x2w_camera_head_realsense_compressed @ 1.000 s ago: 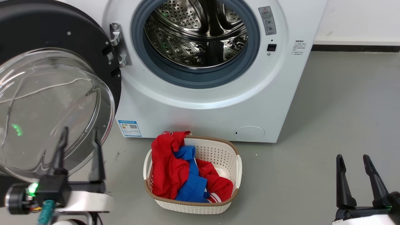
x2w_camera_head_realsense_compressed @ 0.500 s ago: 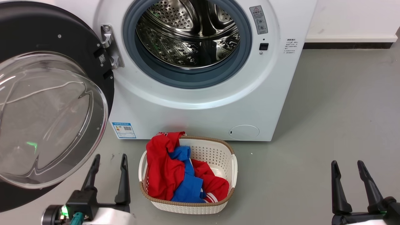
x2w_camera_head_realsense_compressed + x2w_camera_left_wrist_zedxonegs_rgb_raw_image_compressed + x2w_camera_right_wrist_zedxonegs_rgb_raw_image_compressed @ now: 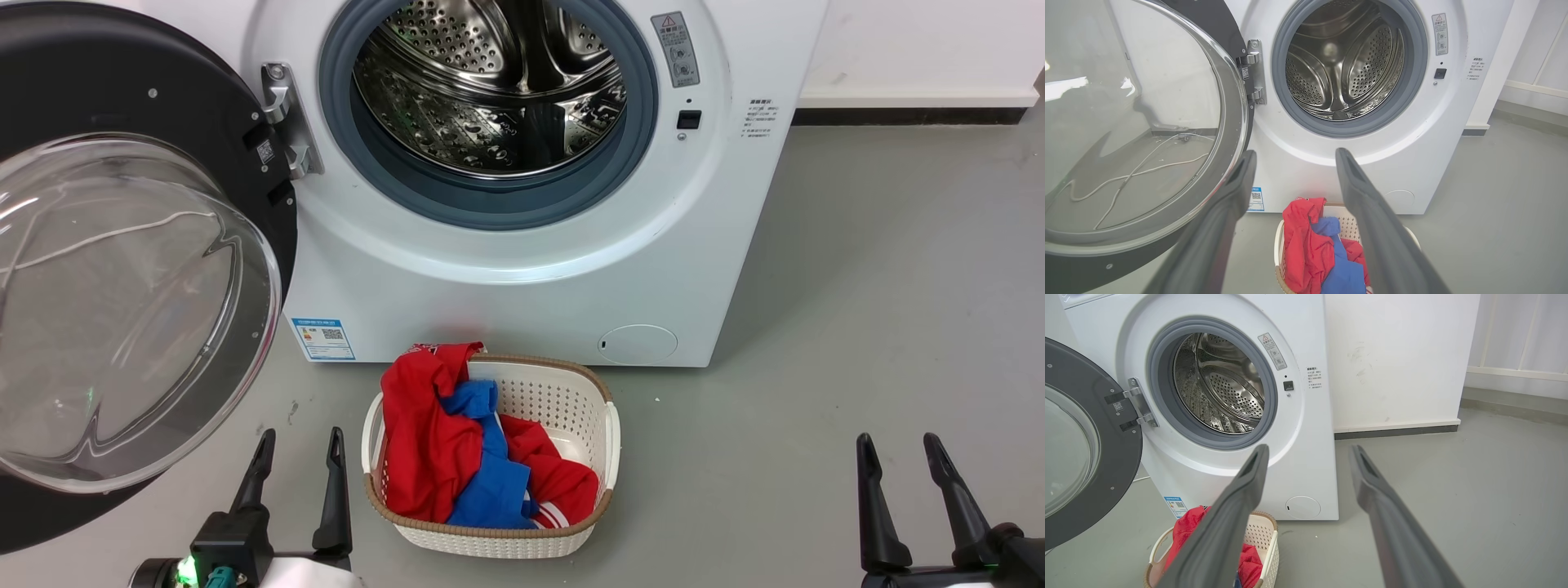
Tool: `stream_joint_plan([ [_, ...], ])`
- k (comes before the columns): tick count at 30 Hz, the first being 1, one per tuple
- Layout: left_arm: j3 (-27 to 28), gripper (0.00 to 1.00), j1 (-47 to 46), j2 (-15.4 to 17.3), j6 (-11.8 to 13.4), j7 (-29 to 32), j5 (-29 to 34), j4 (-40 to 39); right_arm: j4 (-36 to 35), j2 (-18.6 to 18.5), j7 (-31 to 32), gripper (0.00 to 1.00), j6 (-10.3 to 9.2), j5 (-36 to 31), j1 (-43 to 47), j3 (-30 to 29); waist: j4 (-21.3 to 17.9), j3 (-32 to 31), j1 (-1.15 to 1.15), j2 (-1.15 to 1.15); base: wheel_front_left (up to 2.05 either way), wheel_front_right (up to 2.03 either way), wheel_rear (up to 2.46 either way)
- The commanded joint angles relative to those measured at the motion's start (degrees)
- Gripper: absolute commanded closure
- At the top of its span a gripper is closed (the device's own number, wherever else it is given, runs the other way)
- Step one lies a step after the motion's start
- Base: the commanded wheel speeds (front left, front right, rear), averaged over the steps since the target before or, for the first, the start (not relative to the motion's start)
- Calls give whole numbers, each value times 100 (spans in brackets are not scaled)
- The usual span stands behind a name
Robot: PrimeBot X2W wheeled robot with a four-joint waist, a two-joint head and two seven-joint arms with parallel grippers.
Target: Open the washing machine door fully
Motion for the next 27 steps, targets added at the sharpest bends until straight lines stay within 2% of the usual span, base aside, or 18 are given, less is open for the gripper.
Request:
stream_joint_plan([
  [1, -14, 0, 59, -1, 41, 13, -19, 4, 8, 10, -12, 0, 0, 30, 46, 7, -4, -6, 0, 0, 0, 0, 0],
  [13, -56, 0, 69, -1, 141, 13, -9, -9, 25, 10, -12, 0, 0, -5, 8, -9, -28, -37, 0, 0, 0, 0, 0],
  [14, -60, 100, 70, -2, 134, 13, -12, -15, 23, 10, -12, 100, 0, 0, 8, -12, -26, -38, 0, 0, 0, 0, 0],
  [18, -68, 100, 111, -11, 112, 0, -52, 210, 213, 1, 16, 100, -1, -16, 29, 5, -28, -39, 0, 0, 0, 0, 0],
  [27, 44, 100, -62, -10, 17, 291, -1125, 314, 358, -60, 211, 100, -1, 1082, -170, 57, -30, -36, 0, 0, 0, 0, 0],
])
